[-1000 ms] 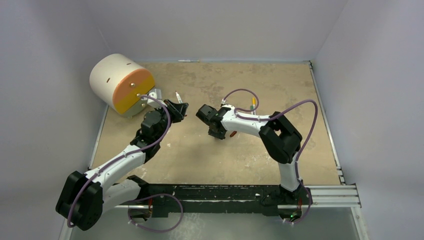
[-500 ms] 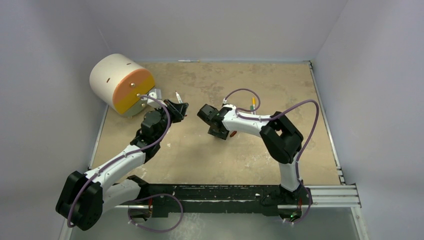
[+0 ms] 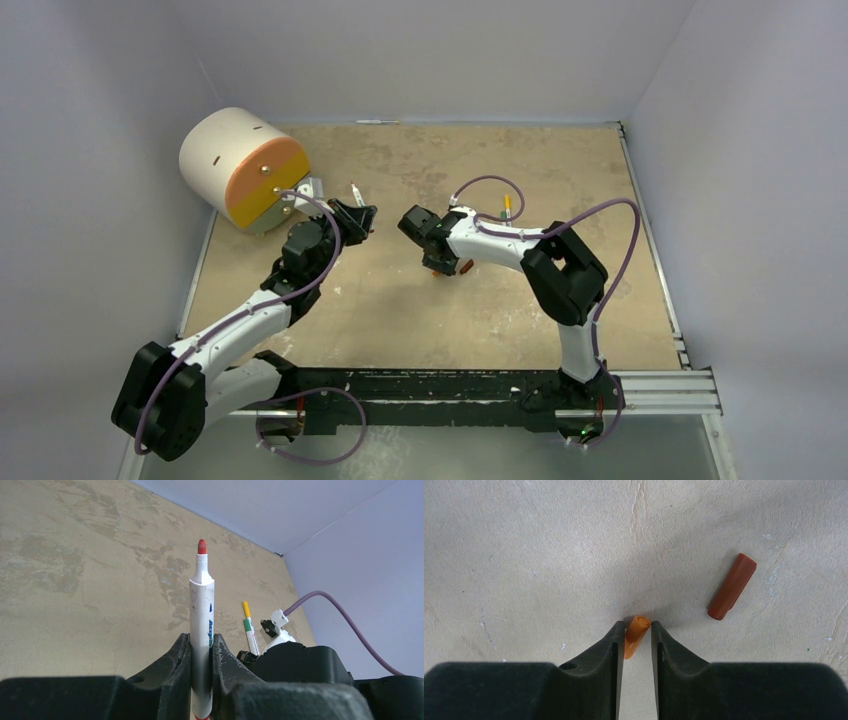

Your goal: Insert the pens into the pen caps

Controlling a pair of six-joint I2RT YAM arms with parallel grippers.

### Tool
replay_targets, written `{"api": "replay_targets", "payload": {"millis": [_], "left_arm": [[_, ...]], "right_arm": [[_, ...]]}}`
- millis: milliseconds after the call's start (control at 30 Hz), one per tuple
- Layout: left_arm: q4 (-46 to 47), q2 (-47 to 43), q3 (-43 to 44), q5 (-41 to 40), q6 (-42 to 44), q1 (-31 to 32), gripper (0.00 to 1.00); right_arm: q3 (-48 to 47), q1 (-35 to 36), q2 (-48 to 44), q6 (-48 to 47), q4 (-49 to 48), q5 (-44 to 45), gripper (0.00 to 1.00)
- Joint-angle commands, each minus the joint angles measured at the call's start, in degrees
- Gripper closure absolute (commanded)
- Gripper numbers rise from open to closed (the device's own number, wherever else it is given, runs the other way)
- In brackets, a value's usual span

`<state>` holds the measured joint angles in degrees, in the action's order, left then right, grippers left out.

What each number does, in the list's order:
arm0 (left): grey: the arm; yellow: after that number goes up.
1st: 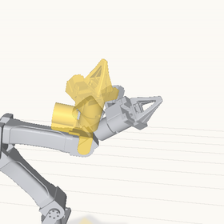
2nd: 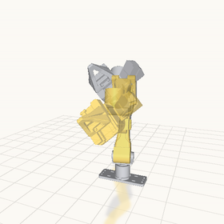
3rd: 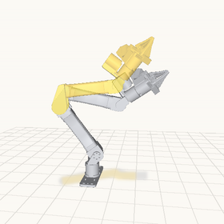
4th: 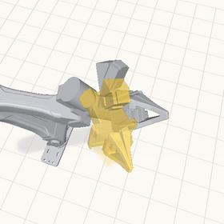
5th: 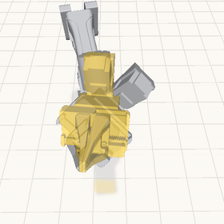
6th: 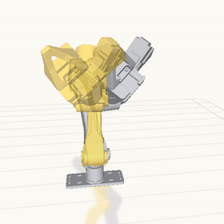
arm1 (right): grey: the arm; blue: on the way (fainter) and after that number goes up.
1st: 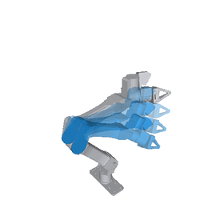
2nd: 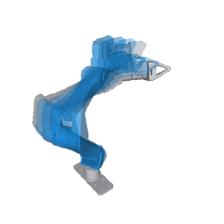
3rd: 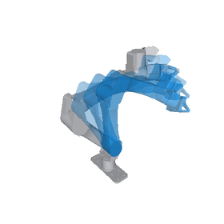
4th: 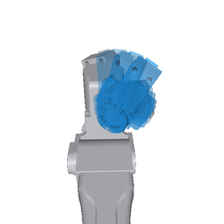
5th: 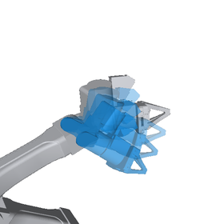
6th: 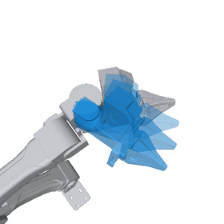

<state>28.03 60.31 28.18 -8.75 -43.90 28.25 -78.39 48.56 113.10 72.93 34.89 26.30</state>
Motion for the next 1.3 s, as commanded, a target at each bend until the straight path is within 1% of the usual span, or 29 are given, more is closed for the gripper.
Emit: {"api": "replay_targets", "payload": {"millis": [0, 133, 200, 267, 333, 400, 467, 567, 667, 833, 900, 967, 1033, 1167, 1267], "left_arm": [[2.8, 0.2, -0.2, 0.6, 0.0, -0.3, 1.0], [2.9, 0.3, -0.2, 0.7, -0.1, -0.3, 1.0], [2.8, 0.2, -0.4, 0.7, -0.1, -0.3, 1.0], [2.8, 0.0, -0.4, 0.7, -0.1, -0.3, 1.0], [2.8, -0.1, -0.5, 0.6, -0.1, -0.3, 1.0], [2.9, -0.1, -0.5, 0.6, -0.2, -0.3, 1.0], [3.0, -0.1, -0.4, 0.7, -0.3, -0.3, 1.0], [3.0, -0.1, -0.4, 0.7, -0.4, -0.3, 1.0], [2.9, -0.1, -0.5, 0.7, -0.5, -0.3, 1.0], [3.1, 0.0, -0.8, 0.8, -0.6, -0.3, 1.0], [3.1, 0.0, -0.7, 0.9, -0.6, -0.3, 1.0], [3.1, -0.1, -0.7, 0.9, -0.7, -0.3, 1.0], [3.0, -0.2, -0.9, 0.8, -0.7, -0.3, 1.0], [2.8, -0.4, -1.0, 0.7, -0.7, -0.3, 1.0], [2.5, -0.5, -0.8, 0.7, -0.7, -0.3, 1.0]], "right_arm": [[-0.8, -0.1, -0.4, 0.1, 1.4, 3.1, 0.73], [-0.6, -0.1, -0.7, -0.7, 0.7, 3.3, 0.79], [-0.7, -0.1, -1.1, -1.1, 0.8, 3.4, 0.77], [-0.6, -0.1, -1.9, -1.2, 0.7, 3.8, 0.64], [0.0, 0.1, -2.6, -1.9, -0.3, 3.3, 0.48], [0.5, 0.3, -2.8, -2.6, -1.2, 2.7, 0.43], [0.7, 0.7, -2.5, -2.7, -1.3, 2.1, 0.43], [0.7, 1.4, -1.7, -2.2, -0.9, 1.3, 0.44], [1.0, 2.3, -1.1, -1.6, -0.7, 0.5, 0.5], [1.5, 2.9, -1.1, -0.3, 0.4, -0.2, 0.54], [1.7, 2.8, -1.1, -0.2, 0.8, -0.2, 0.63], [1.7, 2.9, -1.0, -0.2, 1.2, 0.0, 0.67], [2.0, 2.8, -1.0, 0.0, 1.3, -0.1, 0.67], [2.5, 2.4, -0.6, -0.1, 1.3, 0.2, 0.63], [2.6, 1.8, -0.6, -0.5, 0.8, 0.4, 0.61]]}}
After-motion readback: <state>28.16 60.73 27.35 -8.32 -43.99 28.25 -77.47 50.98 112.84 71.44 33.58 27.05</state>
